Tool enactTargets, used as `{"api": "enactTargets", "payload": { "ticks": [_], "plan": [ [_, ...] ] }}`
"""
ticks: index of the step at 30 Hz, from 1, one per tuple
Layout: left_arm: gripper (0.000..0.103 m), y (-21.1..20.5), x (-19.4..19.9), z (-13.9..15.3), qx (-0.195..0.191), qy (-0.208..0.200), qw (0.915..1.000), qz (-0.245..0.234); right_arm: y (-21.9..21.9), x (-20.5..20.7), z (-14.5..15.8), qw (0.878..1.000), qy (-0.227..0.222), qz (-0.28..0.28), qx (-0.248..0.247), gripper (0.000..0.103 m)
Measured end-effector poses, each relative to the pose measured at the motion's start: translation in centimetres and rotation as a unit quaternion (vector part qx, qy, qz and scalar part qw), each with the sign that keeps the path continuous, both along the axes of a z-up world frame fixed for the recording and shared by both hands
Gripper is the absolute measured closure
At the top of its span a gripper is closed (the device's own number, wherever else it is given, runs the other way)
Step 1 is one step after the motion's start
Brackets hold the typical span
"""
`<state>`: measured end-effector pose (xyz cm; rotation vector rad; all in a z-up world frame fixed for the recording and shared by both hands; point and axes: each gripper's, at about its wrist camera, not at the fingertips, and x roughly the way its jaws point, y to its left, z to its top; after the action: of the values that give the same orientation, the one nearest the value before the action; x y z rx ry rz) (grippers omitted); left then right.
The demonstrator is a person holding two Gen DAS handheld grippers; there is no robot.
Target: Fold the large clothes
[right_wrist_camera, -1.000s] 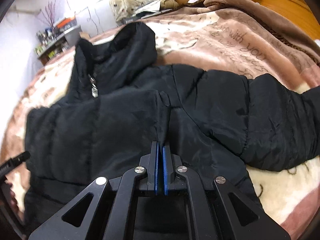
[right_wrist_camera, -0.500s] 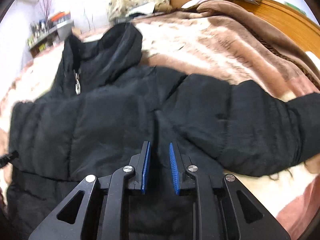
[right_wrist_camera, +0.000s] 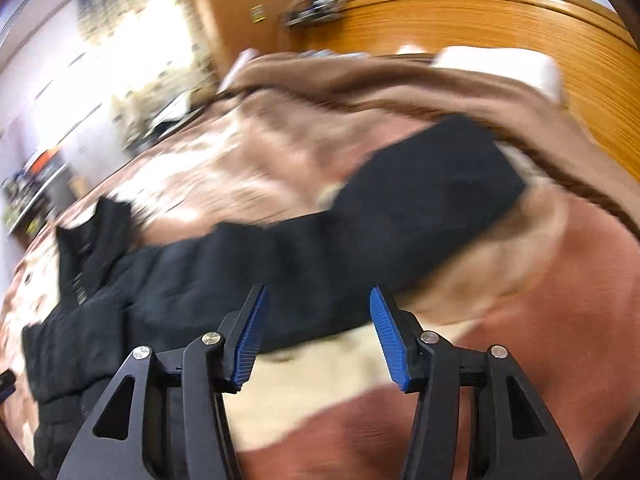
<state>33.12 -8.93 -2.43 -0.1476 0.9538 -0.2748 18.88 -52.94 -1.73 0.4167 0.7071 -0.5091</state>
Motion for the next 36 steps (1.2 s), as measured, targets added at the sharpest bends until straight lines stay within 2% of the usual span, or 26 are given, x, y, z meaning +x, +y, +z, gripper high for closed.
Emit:
{"api": "enactTargets", "payload": {
  "ticks": [3,4,5,8,10,14,21,24,26,29,31,36],
  "plan": [
    [0.009,-2.5,-0.4,-0.1,0.0,-0.004,0.9999,-0.013,-3.0,-1.5,-0.4,0.999,-0.012,-0.029,0.013,0.045],
    [0.009,-3.5,-0.5,-0.3,0.003,-0.004,0.9998,-0.021,-4.0,-1.9,-0.6,0.999,-0.014,-0.037,0.009,0.039],
    [0.009,-4.2,-0.6,-0.5,0.008,-0.006,0.9996,-0.028,-4.4,-2.2,-0.7,0.999,-0.014,-0.045,0.002,0.037],
    [0.007,-6.5,-1.0,-1.1,0.016,-0.003,0.9984,-0.055,-5.6,-2.6,-0.7,0.998,-0.031,-0.043,-0.02,0.037],
    [0.004,-7.5,-1.0,-1.7,0.031,0.003,0.9976,-0.062,-6.6,-2.5,-1.0,0.999,-0.032,-0.042,-0.012,0.037],
    [0.001,-8.3,-1.0,-3.1,0.034,0.02,0.9974,-0.061,-8.7,-1.8,-1.8,0.997,-0.041,-0.056,0.034,0.037],
    [0.001,-7.9,-1.0,-5.1,0.028,0.055,0.997,-0.046,-10.0,-0.6,-2.7,0.996,-0.04,-0.072,0.041,0.037],
    [0.002,-7.4,-0.8,-5.3,0.028,0.063,0.9969,-0.037,-9.9,-0.6,-2.6,0.996,-0.033,-0.074,0.026,0.056],
    [0.002,-7.0,-0.7,-5.2,0.031,0.061,0.997,-0.035,-9.7,-0.5,-2.4,0.997,-0.034,-0.064,0.025,0.076],
    [0.002,-6.5,-0.7,-4.9,0.022,0.061,0.9974,-0.033,-9.3,-0.3,-1.6,0.998,-0.043,-0.049,0.017,0.092],
    [0.002,-6.3,-0.8,-4.7,0.024,0.057,0.9976,-0.033,-8.7,-0.3,-0.6,0.998,-0.054,-0.037,0.013,0.097],
    [0.002,-5.2,-1.1,-3.8,0.014,0.05,0.9982,-0.031,-6.3,0.3,1.6,0.998,-0.068,-0.001,-0.009,0.099]
  ]
}}
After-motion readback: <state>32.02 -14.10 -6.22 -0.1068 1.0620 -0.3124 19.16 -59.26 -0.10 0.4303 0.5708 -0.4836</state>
